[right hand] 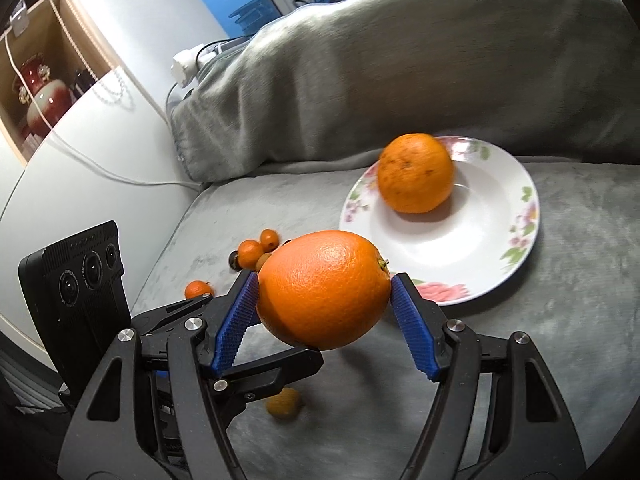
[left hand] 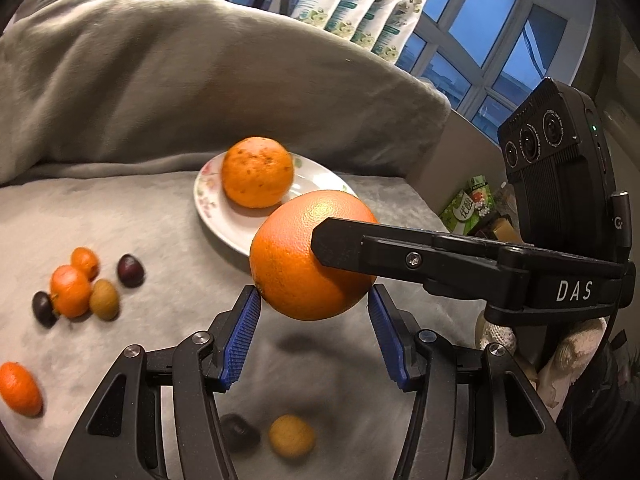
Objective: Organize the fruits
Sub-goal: 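Lower the grapefruit onto the plate beside the orange, open right gripper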
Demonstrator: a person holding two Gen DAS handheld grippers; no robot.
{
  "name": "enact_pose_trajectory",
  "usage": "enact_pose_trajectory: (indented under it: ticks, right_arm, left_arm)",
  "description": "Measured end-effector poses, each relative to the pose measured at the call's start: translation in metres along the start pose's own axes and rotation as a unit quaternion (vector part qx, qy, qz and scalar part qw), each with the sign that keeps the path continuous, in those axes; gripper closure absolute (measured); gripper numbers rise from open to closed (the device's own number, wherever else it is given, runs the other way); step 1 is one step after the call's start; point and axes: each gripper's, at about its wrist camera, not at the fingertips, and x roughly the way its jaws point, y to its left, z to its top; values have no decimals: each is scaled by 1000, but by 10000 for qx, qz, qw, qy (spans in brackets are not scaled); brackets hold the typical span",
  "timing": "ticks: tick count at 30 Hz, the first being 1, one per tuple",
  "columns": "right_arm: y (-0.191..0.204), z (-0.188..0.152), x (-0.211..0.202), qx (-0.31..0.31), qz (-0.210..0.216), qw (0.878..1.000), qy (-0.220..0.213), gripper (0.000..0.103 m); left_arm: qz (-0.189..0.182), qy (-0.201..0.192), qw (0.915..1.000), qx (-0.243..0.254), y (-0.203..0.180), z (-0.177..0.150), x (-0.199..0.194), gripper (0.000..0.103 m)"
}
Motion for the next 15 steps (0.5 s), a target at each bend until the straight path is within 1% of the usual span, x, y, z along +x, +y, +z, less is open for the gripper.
enact_pose_trajectory:
  ticks: [15]
  right_arm:
    - [-43, 11, -7, 332, -32, 9994, -66, 32]
  left_arm:
    - [-36, 167, 9998, 111, -16, 13, 31, 48]
